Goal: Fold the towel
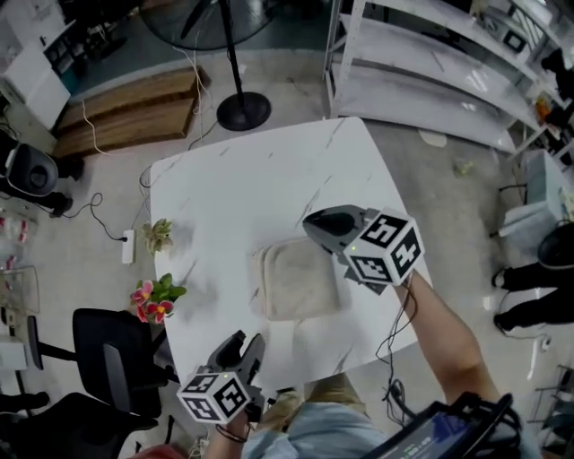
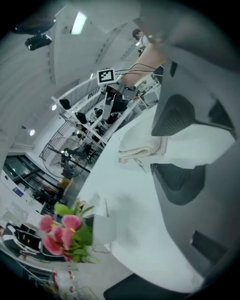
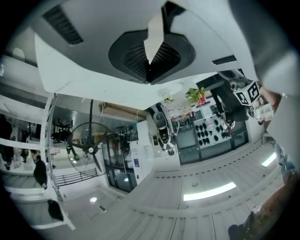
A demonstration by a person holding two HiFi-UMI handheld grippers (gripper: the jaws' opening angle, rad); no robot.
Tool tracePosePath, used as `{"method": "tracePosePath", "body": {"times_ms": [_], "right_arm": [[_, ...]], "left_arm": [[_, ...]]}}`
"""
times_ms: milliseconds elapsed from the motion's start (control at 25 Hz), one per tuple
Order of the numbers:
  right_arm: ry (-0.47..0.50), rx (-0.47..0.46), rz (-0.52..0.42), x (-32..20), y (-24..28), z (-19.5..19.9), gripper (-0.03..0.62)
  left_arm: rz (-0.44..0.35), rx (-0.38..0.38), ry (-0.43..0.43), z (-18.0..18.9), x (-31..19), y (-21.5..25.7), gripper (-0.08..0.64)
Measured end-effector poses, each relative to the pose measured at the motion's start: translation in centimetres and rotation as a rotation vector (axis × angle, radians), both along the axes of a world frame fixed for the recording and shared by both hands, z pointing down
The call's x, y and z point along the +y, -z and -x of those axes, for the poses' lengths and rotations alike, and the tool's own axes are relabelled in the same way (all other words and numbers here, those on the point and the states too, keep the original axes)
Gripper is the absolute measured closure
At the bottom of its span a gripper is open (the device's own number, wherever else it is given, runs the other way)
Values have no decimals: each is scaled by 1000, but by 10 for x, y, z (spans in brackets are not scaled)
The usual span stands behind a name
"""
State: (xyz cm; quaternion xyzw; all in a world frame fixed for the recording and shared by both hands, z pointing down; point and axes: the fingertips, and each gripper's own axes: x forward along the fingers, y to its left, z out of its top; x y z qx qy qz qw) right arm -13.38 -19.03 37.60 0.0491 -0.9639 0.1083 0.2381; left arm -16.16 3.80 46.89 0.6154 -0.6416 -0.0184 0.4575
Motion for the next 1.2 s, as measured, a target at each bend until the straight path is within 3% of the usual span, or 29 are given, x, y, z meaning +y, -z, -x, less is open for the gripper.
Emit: {"method": "tracePosePath", "body": {"times_ms": [160,320,440,600,720,920,1200], "right_arm": [[-160,-185,-47,47,66,-14,577],[-300,-324,-171,92,135,-27,575],[-343,-400,-286,131,184,-33,577],[-368,-466,-423,180,228,-36,577],[-412,-476,-503,201,244,-44,578],[-455,-484,-520,220,254,-60,578],[-453,-462,-567,233,250,-68,578]], "left_arm": [[-173,-183,-16,20,-4,76,396],[-405,-380,18,43,-10,184,419],[-558,-543,60,52,-1,262,456],[-663,-707,108,54,22,329,536],[-718,-743,116,44,37,356,548],[-749,-808,111,27,59,372,549],[-753,-795,107,16,71,365,549]]}}
